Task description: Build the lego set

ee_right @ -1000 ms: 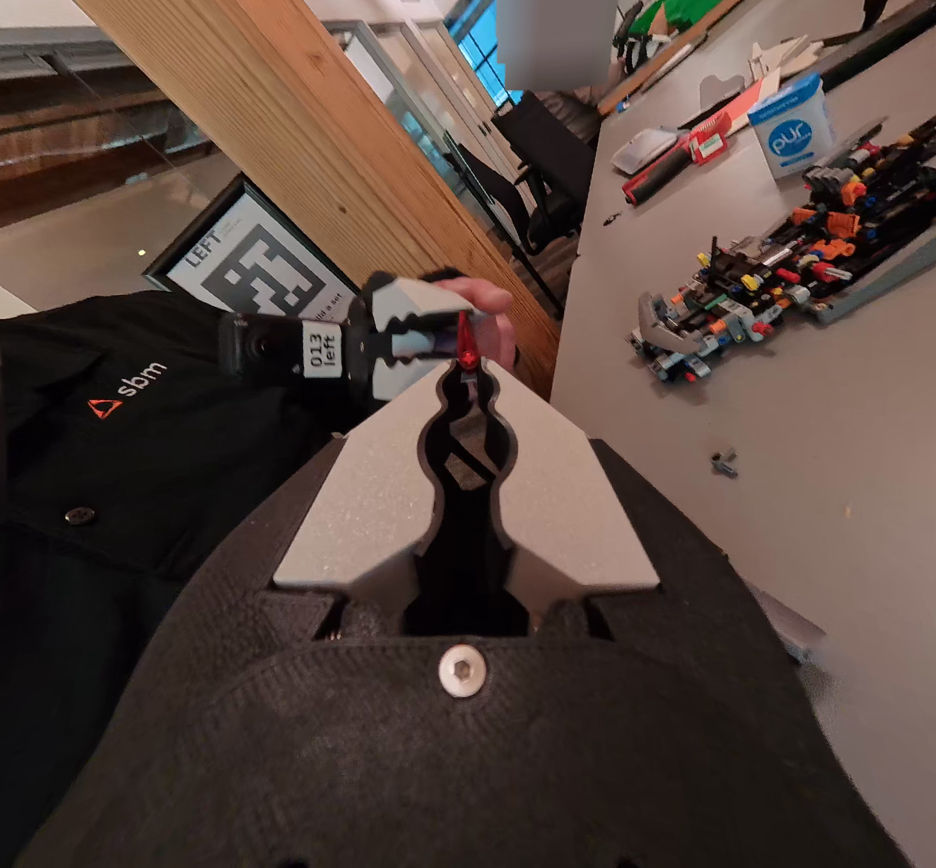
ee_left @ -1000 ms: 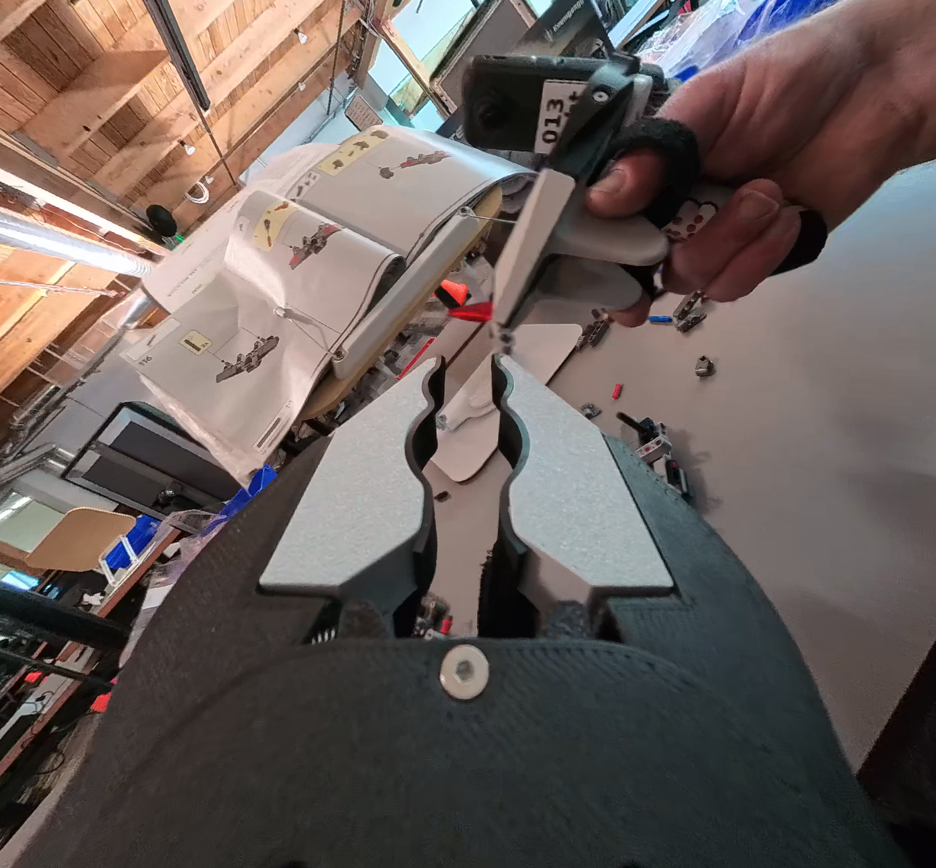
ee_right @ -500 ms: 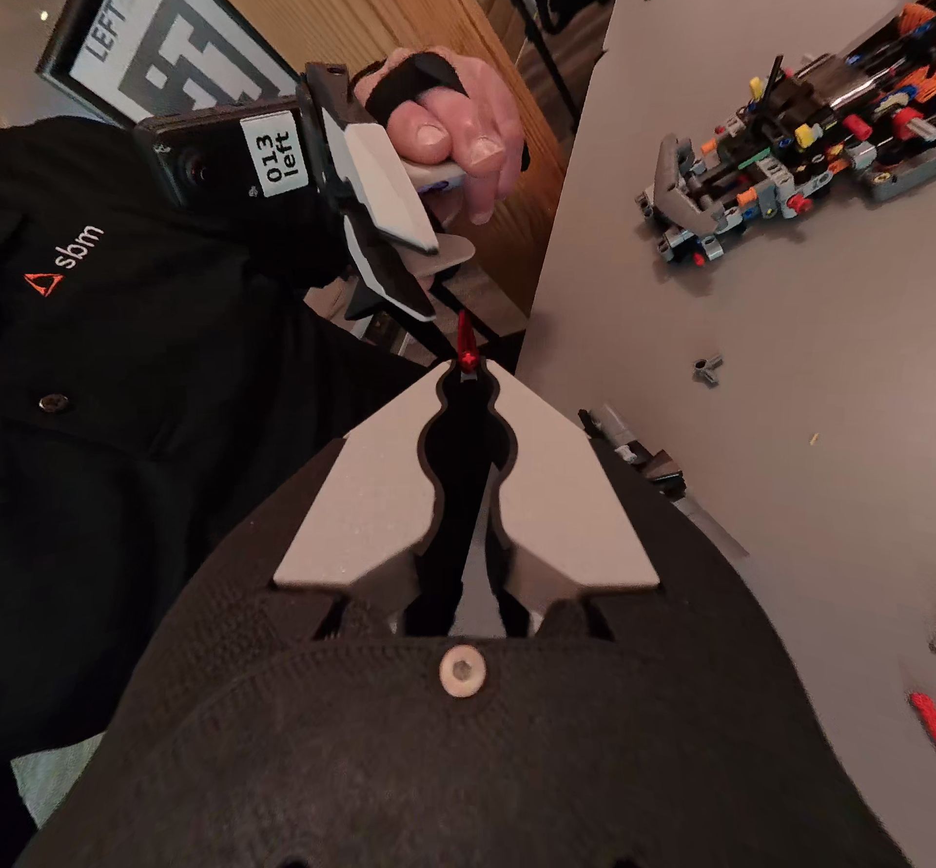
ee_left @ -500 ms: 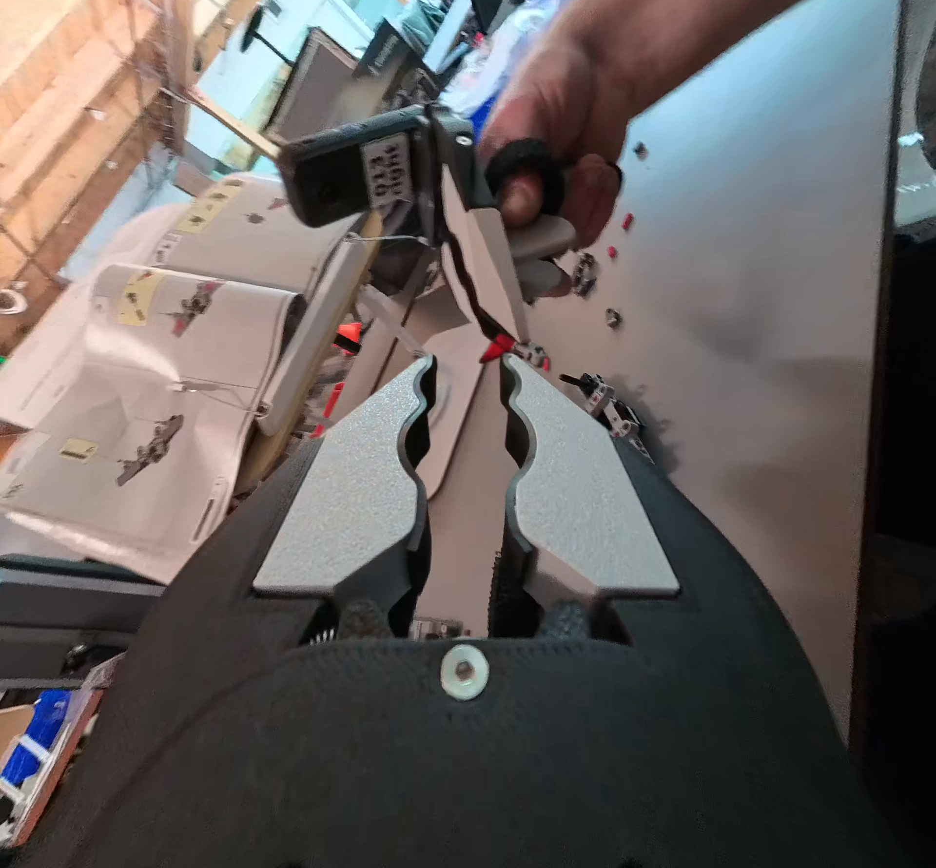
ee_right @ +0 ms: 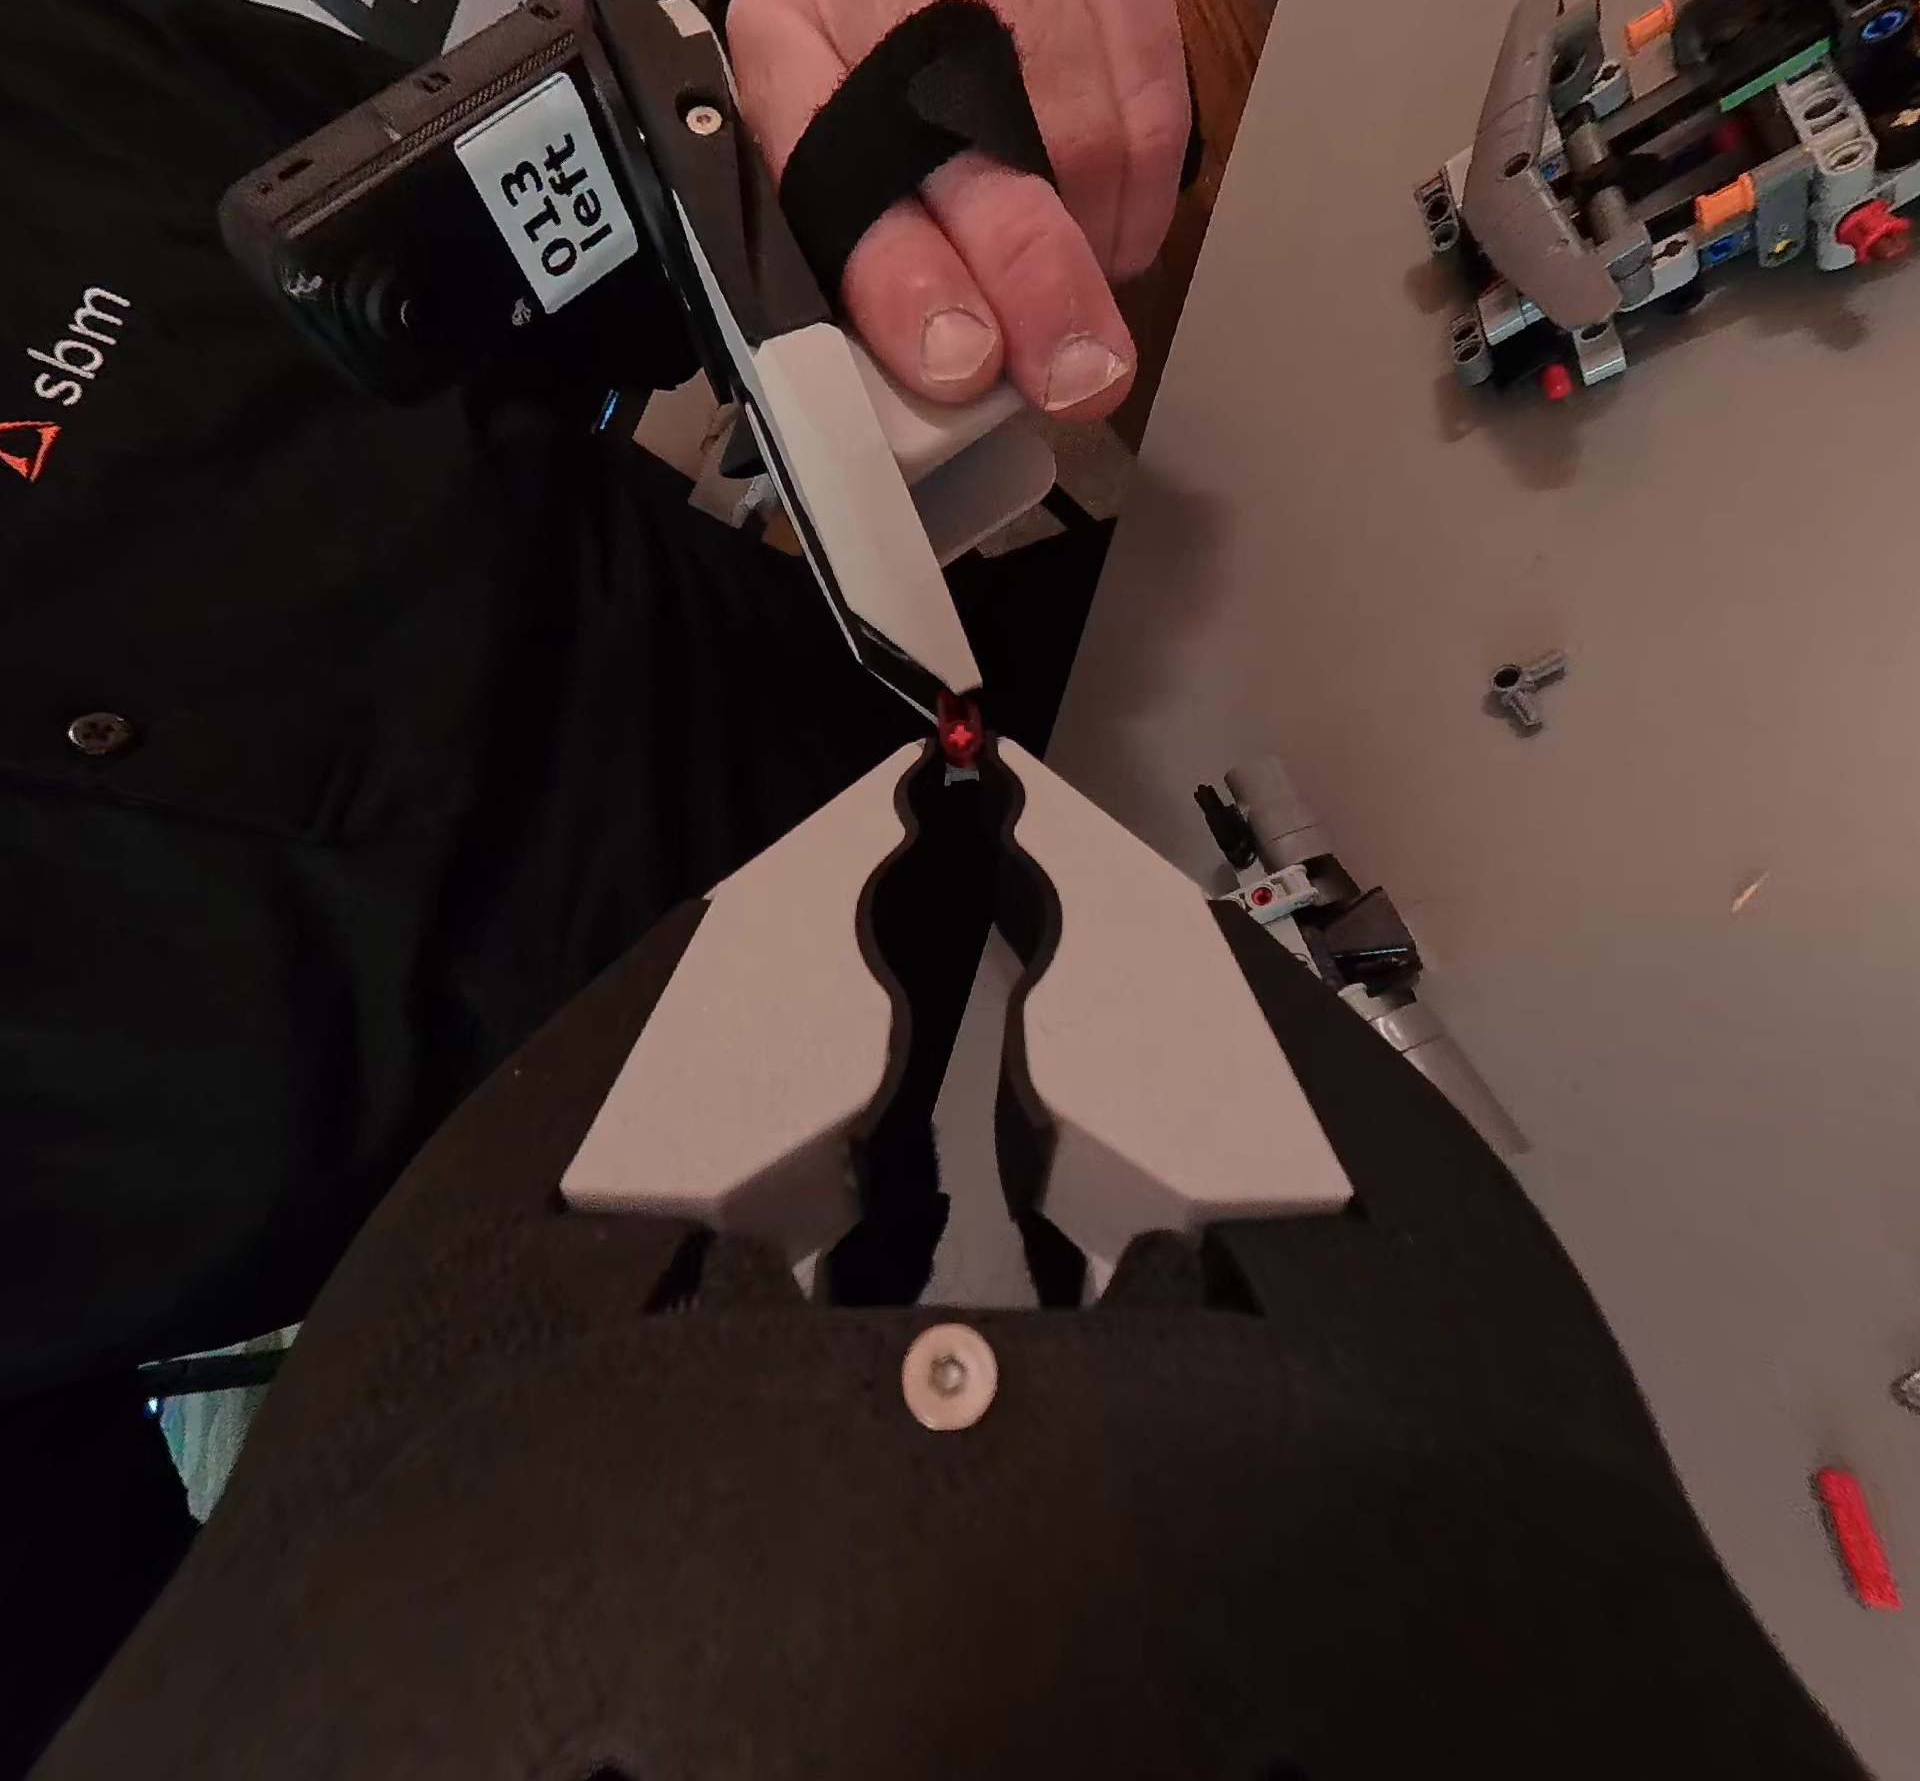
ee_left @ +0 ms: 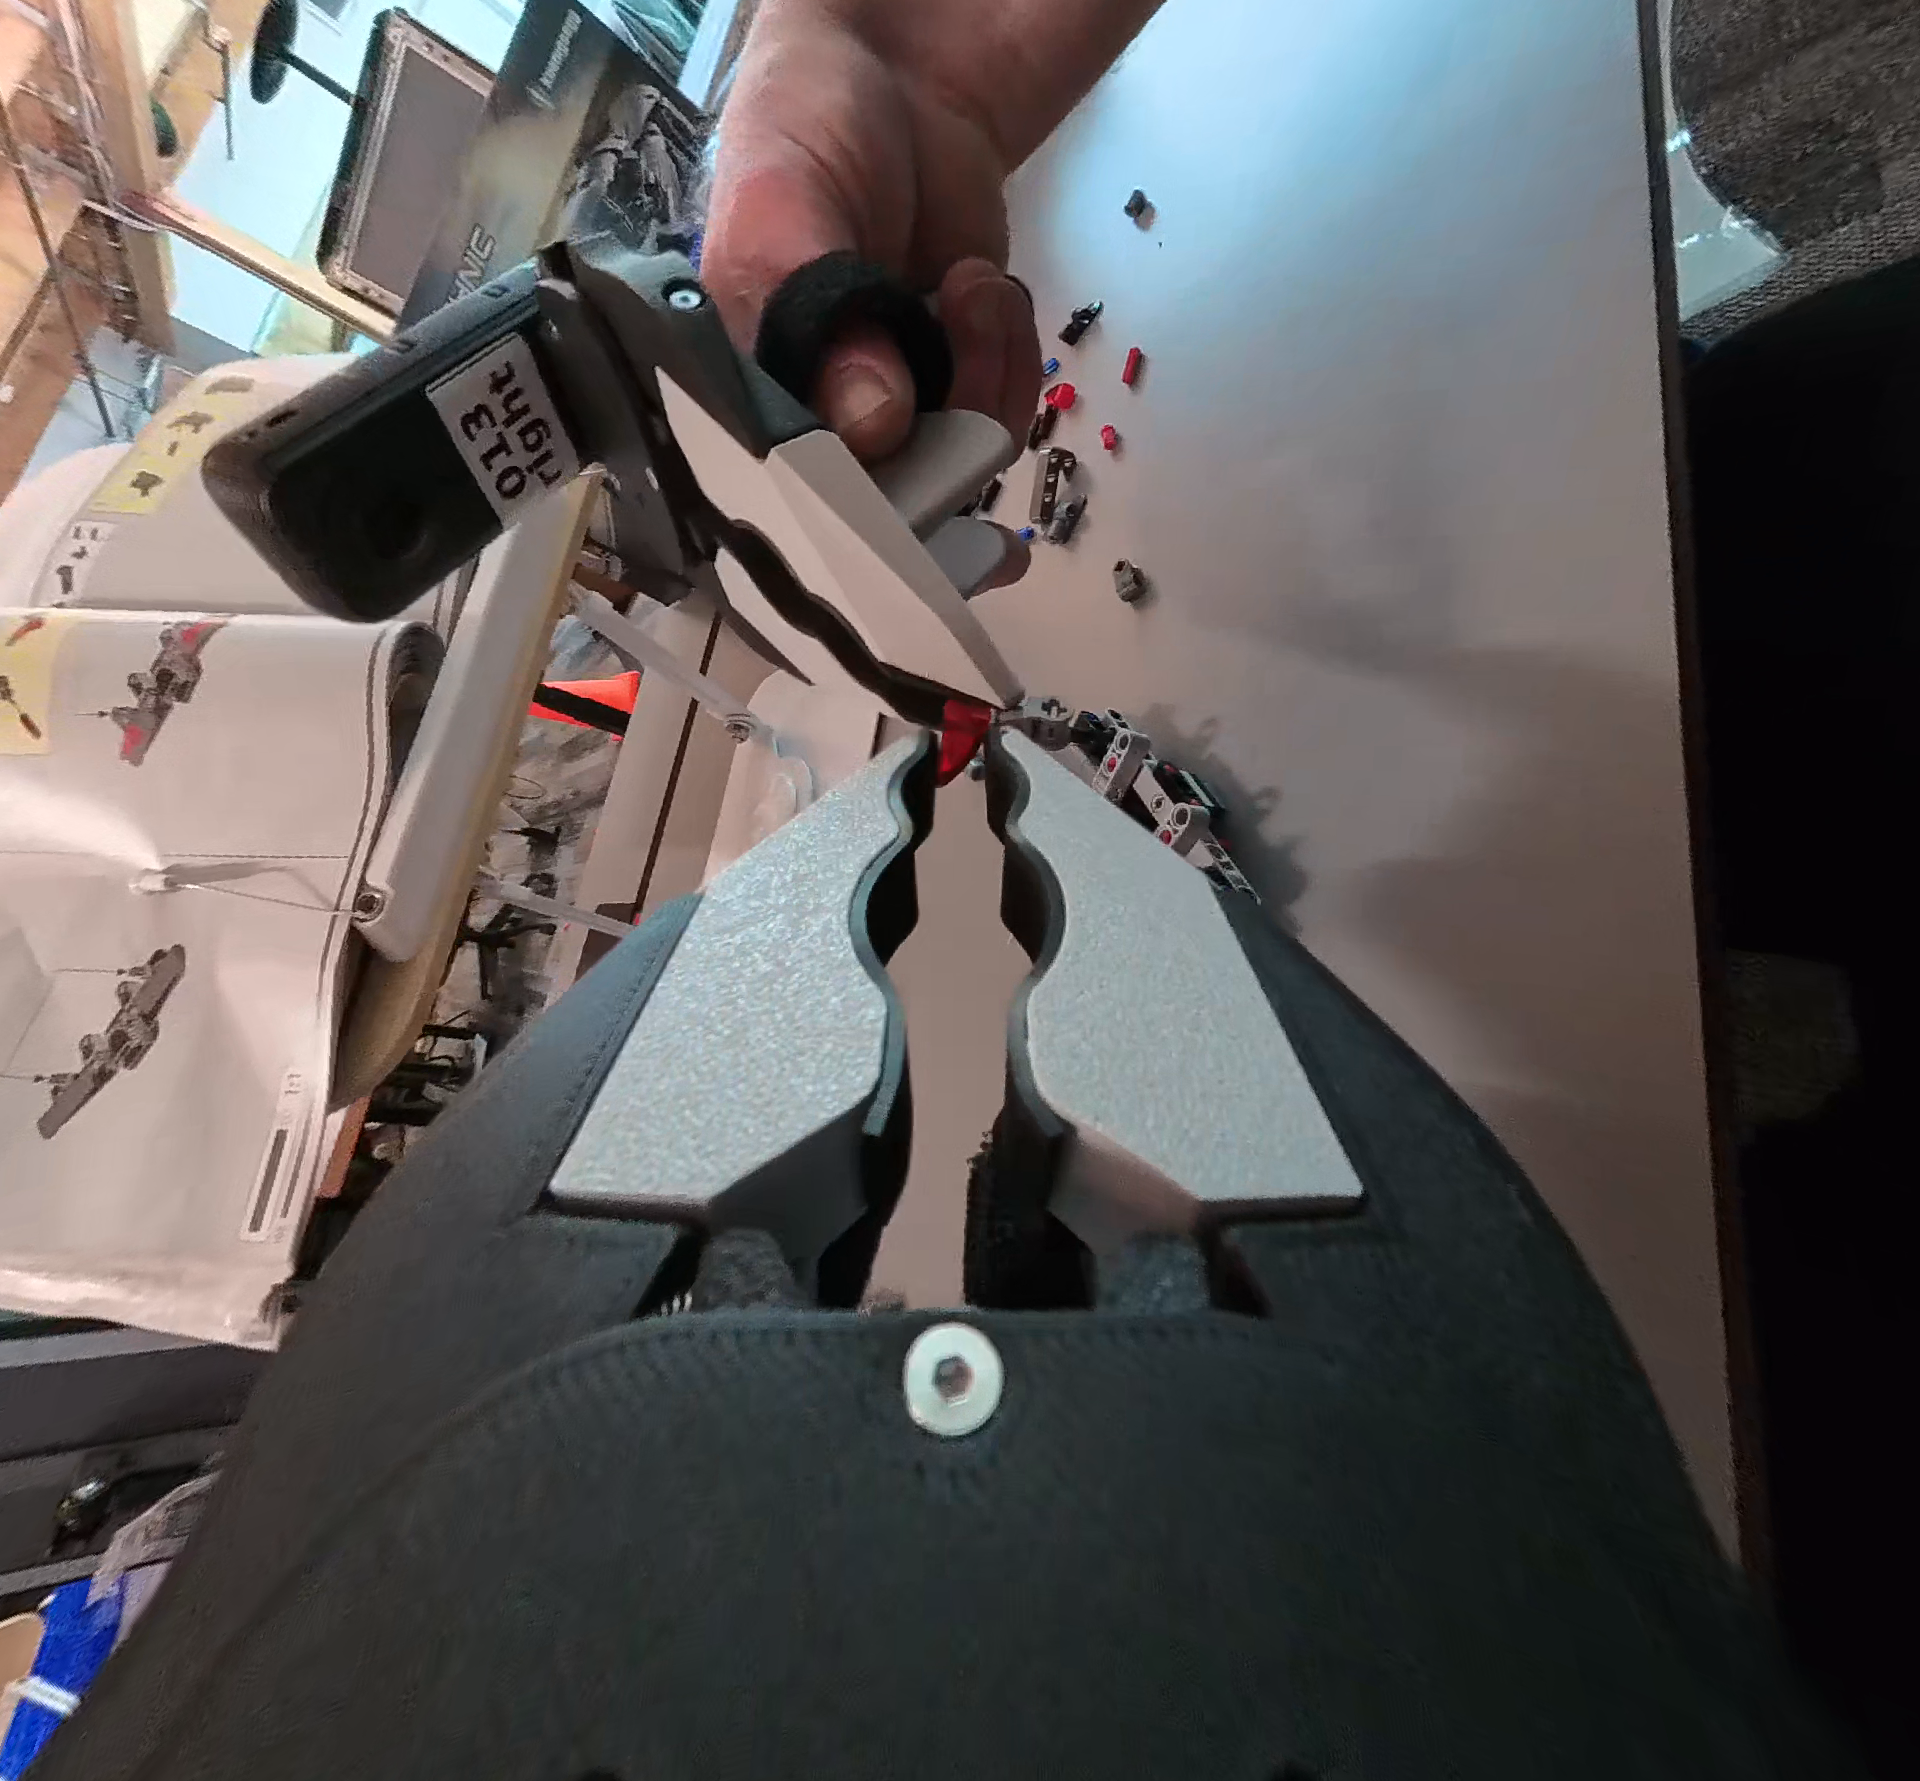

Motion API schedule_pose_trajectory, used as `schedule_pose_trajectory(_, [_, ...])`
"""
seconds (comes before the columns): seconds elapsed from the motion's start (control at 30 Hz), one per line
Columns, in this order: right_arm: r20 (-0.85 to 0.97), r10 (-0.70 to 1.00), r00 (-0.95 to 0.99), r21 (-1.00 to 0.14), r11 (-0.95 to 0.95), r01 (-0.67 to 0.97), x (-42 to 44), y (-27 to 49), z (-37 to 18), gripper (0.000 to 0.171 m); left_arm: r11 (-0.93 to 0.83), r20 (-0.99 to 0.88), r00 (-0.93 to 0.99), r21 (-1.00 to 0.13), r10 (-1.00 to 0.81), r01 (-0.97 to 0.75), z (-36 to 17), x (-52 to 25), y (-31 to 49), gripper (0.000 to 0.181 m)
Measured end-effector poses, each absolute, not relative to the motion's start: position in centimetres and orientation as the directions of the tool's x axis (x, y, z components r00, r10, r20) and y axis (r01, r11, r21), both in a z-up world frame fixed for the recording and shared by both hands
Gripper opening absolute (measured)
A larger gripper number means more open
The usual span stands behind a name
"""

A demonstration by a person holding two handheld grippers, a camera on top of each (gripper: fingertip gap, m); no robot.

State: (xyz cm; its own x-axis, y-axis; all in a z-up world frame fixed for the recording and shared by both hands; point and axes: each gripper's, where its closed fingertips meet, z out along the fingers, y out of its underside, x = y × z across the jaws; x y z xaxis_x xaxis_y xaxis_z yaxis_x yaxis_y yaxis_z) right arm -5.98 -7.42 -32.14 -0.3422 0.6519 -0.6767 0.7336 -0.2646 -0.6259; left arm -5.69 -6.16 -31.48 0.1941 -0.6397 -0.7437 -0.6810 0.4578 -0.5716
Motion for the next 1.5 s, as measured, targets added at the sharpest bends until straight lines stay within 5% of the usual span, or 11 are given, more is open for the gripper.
schedule_pose_trajectory(0.4, [-0.693, 0.648, -0.316, -0.625, -0.322, 0.711, -7.3, -5.5, -32.4, 0.009, 0.338, -0.668, 0.362, -0.681, -0.65, -0.649, -31.9, -7.0, -4.5, 0.005])
schedule_pose_trajectory(0.7, [-0.507, 0.825, -0.25, -0.754, -0.285, 0.592, -6.6, -4.0, -32.6, 0.022, 0.051, -0.361, 0.574, -0.874, -0.735, -0.484, -33.8, -8.5, -4.4, 0.005])
schedule_pose_trajectory(1.0, [-0.092, 0.985, -0.143, -0.83, 0.003, 0.558, -6.5, -5.9, -36.1, 0.014, -0.146, -0.172, 0.63, -0.896, -0.757, -0.42, -36.7, -8.7, -4.8, 0.005])
schedule_pose_trajectory(1.5, [0.04, 0.999, -0.034, -0.818, 0.053, 0.573, -7.5, -5.6, -38.3, 0.011, -0.177, -0.132, 0.637, -0.901, -0.759, -0.397, -37.6, -8.3, -4.5, 0.005])
